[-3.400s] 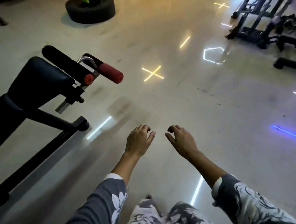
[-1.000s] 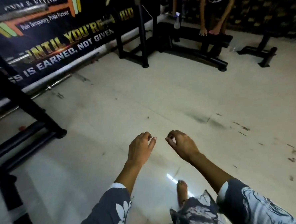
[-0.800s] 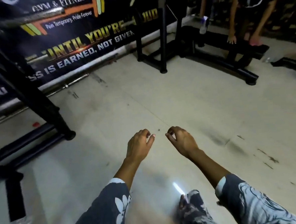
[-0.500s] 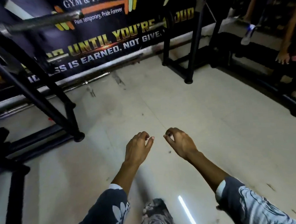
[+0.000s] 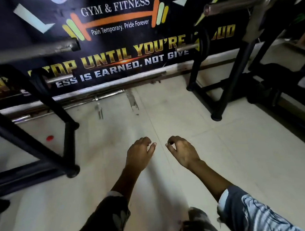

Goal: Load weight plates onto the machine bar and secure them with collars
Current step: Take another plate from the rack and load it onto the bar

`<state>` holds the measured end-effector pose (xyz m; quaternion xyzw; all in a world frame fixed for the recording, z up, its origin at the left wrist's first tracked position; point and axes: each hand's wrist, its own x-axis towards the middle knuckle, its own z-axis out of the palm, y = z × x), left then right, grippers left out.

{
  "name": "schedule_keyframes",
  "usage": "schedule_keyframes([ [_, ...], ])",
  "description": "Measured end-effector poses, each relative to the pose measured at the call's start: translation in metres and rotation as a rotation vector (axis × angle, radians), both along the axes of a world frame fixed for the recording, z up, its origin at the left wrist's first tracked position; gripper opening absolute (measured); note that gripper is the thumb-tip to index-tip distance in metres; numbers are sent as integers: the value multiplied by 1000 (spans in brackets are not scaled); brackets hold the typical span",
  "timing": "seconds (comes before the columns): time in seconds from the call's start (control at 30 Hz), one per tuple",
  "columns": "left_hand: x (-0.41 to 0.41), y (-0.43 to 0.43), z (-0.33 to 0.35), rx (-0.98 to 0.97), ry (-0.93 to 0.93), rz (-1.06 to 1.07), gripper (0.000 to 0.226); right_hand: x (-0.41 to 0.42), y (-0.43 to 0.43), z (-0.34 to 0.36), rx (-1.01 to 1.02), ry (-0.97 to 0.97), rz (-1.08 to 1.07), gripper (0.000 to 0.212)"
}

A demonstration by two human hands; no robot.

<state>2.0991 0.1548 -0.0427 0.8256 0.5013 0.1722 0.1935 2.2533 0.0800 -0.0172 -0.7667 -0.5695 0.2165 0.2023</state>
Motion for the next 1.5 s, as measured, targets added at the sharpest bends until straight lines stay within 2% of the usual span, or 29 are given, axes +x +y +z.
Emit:
schedule_keyframes([
  [0.3, 90, 227, 2, 51, 3, 241, 28, 112, 269, -2, 35, 20, 236, 28],
  [0.53, 93, 381, 19, 43, -75, 596, 26, 119, 472, 15, 66, 79, 510, 25],
  [0.83, 24, 579, 7, 54, -275, 1013, 26, 40, 719, 24, 130, 74, 812, 20],
  [1.03, -34, 676, 28, 73, -353, 1209, 22, -23, 848, 36, 110, 155, 890, 19],
  [1.13, -68, 716, 29, 88, -383, 1291, 13, -68, 909, 32, 81, 188, 977, 19],
  [1.2, -91, 740, 25, 105, -386, 1353, 14, -102, 947, 26, 60, 186, 1056, 19],
  [1.37, -157, 817, -2, 161, -426, 1571, 21, -203, 1051, 1, 26, 225, 1198, 21],
  [1.5, -221, 880, -61, 222, -510, 1743, 29, -293, 1124, -56, 7, 288, 1320, 32],
])
